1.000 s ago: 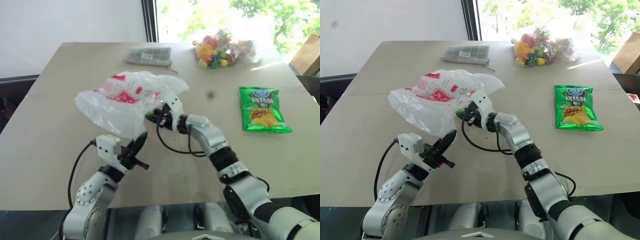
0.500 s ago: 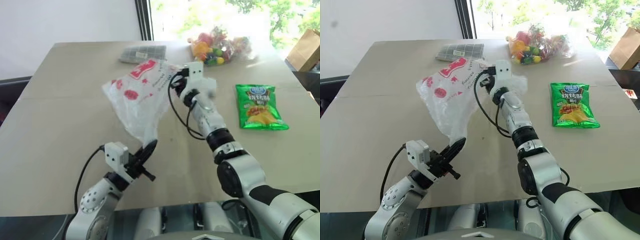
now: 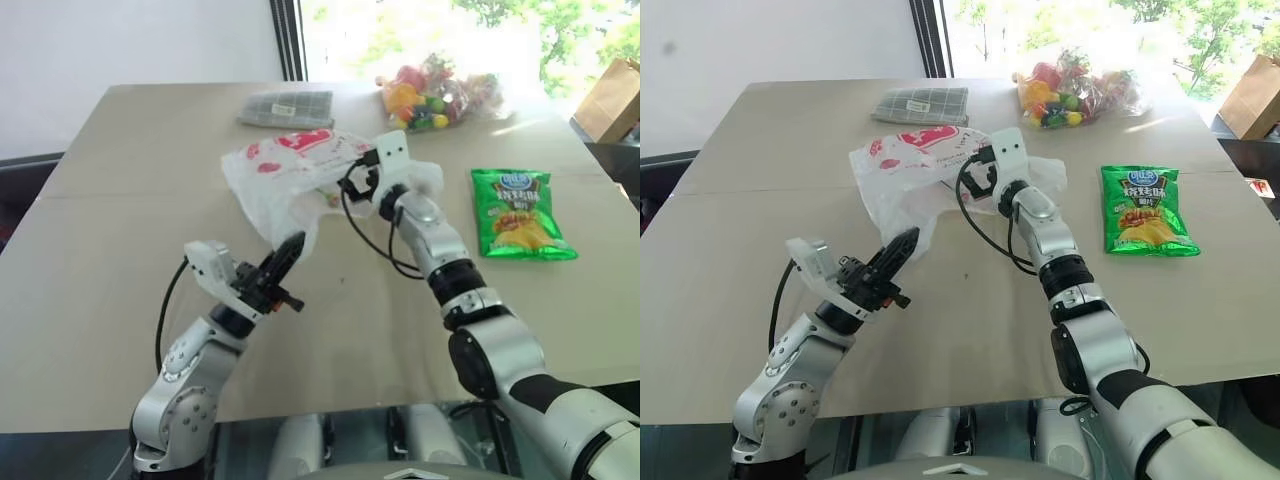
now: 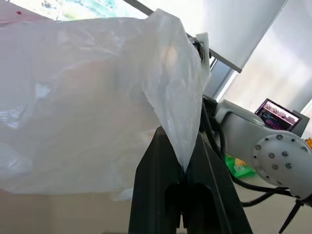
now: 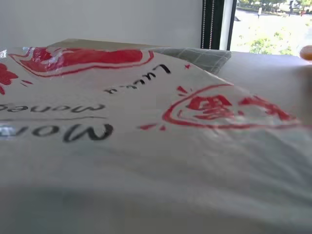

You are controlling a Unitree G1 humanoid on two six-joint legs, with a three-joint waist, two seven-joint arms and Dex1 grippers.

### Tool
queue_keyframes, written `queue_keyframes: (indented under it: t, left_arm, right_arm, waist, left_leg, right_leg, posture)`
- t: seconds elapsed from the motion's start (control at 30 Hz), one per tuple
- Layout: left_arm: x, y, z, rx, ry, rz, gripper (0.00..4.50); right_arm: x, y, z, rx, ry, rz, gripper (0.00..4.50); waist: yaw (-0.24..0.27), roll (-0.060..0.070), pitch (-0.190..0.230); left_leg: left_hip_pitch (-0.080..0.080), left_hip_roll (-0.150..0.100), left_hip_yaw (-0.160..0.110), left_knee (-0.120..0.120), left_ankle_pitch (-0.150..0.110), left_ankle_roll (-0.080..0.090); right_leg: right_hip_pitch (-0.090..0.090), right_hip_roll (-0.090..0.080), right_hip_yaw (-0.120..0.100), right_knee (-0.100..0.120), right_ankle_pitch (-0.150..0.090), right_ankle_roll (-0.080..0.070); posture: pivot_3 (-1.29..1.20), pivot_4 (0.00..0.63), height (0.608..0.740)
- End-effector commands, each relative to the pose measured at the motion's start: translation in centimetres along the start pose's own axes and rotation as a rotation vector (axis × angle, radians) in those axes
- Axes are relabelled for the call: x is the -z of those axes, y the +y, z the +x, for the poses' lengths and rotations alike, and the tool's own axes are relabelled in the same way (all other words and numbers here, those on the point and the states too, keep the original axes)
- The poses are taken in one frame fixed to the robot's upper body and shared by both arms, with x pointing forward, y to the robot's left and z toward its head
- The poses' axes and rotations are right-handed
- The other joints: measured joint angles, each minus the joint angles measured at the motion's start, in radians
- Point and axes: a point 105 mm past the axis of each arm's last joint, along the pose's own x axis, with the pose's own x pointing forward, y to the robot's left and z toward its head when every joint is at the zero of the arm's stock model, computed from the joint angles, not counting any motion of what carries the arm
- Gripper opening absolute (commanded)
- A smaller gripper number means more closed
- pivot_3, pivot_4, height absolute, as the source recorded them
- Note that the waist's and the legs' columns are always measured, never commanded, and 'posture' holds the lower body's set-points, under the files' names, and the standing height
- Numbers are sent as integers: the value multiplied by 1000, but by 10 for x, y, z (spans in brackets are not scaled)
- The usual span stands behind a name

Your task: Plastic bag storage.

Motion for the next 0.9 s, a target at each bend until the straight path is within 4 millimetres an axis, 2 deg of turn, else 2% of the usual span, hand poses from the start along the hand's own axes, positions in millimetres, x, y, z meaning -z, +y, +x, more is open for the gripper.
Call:
queue_keyframes:
  t: [0.03,0.17,0.23,0.43,0.5,0.53,0.63,0.73,0.9]
  left_arm:
    - [-12,5,2,-23,-53,-50,0]
    - [-19,9,8,-40,-77,-83,0]
    - [-21,11,10,-46,-79,-92,0]
    - [-21,11,14,-41,-66,-85,0]
    - [-19,9,17,-28,-60,-87,0]
    - [-19,8,17,-24,-56,-87,0]
    - [-14,7,18,-12,-38,-89,0]
    - [-11,4,19,6,-24,-93,0]
    - [-9,6,18,8,-9,-89,0]
  right_arm:
    - [-8,4,-2,-16,-31,-37,4437]
    - [2,0,-10,-26,5,-23,4437]
    - [1,2,-16,-92,19,-29,4437]
    - [6,7,-52,-314,74,-136,4437]
    - [5,-6,-91,-355,68,-209,4437]
    - [3,-11,-105,-355,62,-237,4437]
    - [-7,-30,-138,-243,16,-298,4437]
    - [-9,-54,-169,-107,24,-383,4437]
    - [1,-102,-233,-33,241,-740,4437]
  waist:
    - [1,0,0]
    - [4,0,0]
    - [5,0,0]
    - [8,0,0]
    - [23,0,0]
    - [30,0,0]
    - [34,0,0]
    - [30,0,0]
    - [36,0,0]
  left_leg:
    - [0,0,0,0,0,0]
    - [0,0,0,1,0,0]
    - [0,0,0,1,0,-1]
    - [0,0,0,1,0,-1]
    - [0,0,-1,1,0,-1]
    - [0,0,-1,1,0,-1]
    - [-1,-1,-1,1,0,0]
    - [0,0,0,1,0,-1]
    - [4,-1,0,2,1,-2]
  right_leg:
    - [0,0,0,0,0,0]
    - [0,0,0,0,0,0]
    - [0,0,0,0,0,0]
    - [0,1,0,0,0,1]
    - [1,1,0,-1,0,1]
    - [1,1,0,-1,0,1]
    - [1,0,0,-2,0,1]
    - [1,1,1,-1,1,1]
    - [4,2,1,-1,1,2]
  posture:
    - [0,150,740]
    - [0,150,740]
    - [0,150,740]
    - [0,150,740]
    - [0,150,740]
    - [0,150,740]
    - [0,150,740]
    - [0,150,740]
    - [0,150,740]
